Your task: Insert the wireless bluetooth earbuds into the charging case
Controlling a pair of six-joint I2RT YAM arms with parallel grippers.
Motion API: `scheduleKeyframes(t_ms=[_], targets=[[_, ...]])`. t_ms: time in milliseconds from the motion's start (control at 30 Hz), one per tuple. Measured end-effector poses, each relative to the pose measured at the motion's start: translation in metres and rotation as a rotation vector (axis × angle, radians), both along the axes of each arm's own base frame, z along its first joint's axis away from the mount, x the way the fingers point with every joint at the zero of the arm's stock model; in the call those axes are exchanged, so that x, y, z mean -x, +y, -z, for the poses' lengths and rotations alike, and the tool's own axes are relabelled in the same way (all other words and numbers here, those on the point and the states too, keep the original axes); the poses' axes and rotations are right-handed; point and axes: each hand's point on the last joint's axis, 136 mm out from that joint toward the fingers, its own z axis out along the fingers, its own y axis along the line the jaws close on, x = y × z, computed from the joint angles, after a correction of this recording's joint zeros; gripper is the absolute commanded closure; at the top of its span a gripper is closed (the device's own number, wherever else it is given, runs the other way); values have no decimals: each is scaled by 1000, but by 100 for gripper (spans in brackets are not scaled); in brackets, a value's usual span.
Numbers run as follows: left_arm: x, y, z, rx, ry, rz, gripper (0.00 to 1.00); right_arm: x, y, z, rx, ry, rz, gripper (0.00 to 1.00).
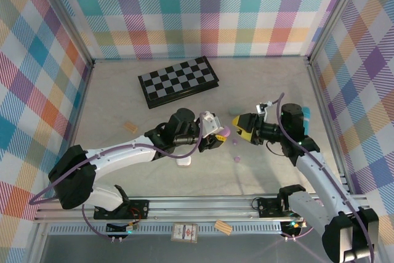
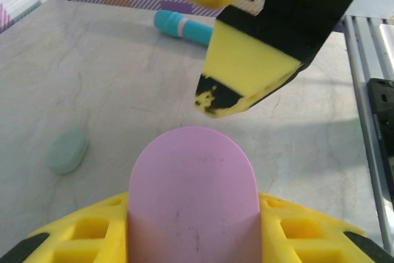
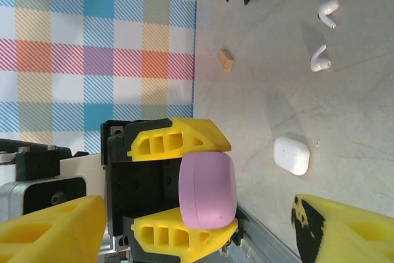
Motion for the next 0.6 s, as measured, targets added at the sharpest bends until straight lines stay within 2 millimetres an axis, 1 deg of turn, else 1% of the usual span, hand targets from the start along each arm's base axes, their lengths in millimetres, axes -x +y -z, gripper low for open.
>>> scheduleKeyframes(t_ms=[433, 600], targets=[[5, -4, -5, 18, -23, 45, 72, 9, 23, 13, 20, 36, -77, 51], [5, -4, -5, 18, -21, 47, 72, 9, 26, 12, 18, 23, -83, 67]])
